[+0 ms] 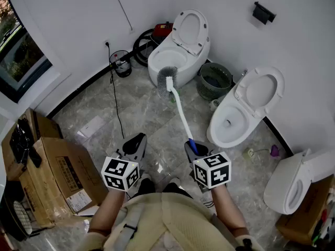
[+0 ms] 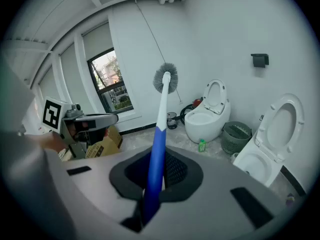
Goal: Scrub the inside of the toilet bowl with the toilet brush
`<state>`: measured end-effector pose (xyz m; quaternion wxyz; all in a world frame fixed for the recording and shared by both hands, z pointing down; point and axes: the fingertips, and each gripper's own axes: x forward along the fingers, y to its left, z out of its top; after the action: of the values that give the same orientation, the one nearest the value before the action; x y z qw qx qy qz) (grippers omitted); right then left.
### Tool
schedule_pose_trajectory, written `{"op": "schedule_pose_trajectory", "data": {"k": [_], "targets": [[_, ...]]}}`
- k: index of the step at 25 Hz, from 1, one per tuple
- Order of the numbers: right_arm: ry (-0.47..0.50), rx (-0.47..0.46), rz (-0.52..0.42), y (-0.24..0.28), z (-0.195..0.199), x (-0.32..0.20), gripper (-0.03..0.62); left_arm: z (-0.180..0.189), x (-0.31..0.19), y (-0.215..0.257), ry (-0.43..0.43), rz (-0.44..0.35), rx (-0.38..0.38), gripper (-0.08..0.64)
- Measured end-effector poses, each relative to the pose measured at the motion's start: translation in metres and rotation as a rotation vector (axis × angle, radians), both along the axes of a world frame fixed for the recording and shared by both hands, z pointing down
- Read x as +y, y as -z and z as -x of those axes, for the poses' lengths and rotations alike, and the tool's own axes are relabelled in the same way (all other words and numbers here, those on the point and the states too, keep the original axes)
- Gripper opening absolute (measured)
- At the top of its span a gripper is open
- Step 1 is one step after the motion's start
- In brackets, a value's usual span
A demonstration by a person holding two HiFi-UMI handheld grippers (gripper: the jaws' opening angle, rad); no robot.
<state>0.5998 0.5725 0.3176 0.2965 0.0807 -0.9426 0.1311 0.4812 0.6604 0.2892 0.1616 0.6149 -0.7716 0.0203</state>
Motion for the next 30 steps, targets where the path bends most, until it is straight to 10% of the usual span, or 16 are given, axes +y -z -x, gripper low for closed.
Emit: {"op": "schedule_pose_trajectory", "data": {"k": [16, 30], "targets": [[0.020, 0.019, 0.062, -0.014, -0.042, -0.020, 0.029, -0.041, -0.031, -0.005, 0.029, 0.026, 0.014, 0.034], [-0.022, 0.074, 0.103, -0.034, 0.008, -0.046, 0.029, 0.017, -0.074, -0.026, -0.014, 0.028, 0.078, 0.034]]}}
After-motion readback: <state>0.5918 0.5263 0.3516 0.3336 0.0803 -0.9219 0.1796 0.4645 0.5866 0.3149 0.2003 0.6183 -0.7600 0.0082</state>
